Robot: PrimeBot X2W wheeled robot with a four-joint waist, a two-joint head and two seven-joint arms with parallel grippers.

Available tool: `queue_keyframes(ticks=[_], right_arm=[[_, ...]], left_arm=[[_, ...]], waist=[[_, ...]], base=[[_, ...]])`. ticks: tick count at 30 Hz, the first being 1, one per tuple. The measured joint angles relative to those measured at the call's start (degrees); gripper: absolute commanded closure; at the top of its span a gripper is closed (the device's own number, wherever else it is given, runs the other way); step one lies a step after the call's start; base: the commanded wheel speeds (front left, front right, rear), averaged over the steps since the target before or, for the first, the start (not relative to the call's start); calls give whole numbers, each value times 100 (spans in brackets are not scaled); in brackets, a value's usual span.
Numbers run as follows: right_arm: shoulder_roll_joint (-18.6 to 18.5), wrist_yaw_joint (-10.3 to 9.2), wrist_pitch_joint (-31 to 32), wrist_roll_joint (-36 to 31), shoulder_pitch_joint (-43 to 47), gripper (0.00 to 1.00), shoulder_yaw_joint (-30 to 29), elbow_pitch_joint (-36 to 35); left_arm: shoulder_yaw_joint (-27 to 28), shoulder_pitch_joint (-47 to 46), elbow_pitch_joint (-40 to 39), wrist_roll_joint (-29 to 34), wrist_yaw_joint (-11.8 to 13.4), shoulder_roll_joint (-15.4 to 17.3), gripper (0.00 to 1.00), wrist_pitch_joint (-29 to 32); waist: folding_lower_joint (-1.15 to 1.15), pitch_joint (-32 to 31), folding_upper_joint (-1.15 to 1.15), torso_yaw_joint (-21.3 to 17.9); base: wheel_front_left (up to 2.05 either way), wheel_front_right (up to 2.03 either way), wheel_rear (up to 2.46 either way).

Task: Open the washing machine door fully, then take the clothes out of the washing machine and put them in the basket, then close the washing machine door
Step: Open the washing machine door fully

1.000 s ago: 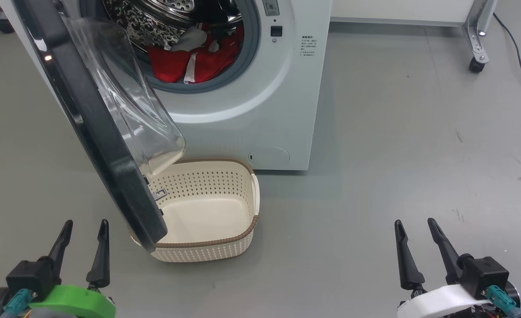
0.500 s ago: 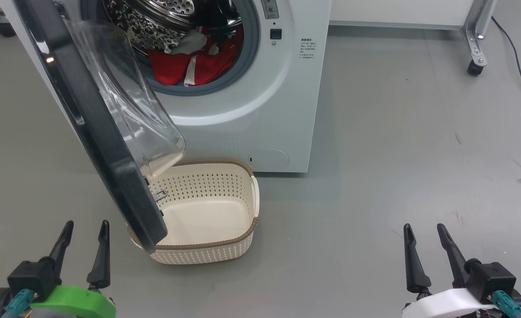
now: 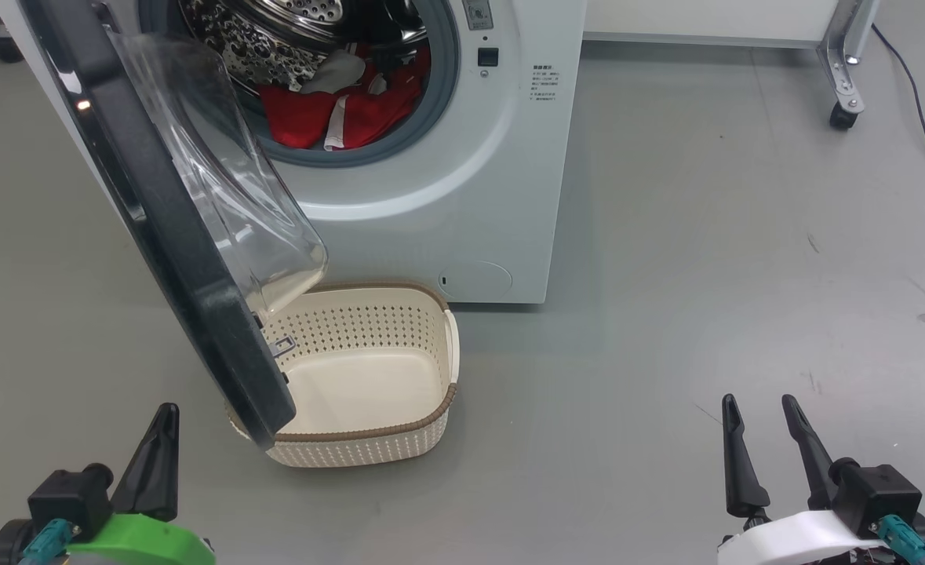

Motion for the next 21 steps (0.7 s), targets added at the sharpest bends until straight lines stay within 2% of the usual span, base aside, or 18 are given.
queue_keyframes(ticks=[10, 21], right_arm=[[112, 51, 0, -65, 0, 0, -80, -2], [210, 118, 0, -112, -1, 0, -166, 1]], left_arm=[[247, -9, -196, 0, 0, 53, 100, 0], [789, -598, -1195, -98, 0, 103, 100, -2]], waist=[[0, 46, 0, 10], [0, 15, 0, 11]], base=[[0, 0, 0], [0, 0, 0]])
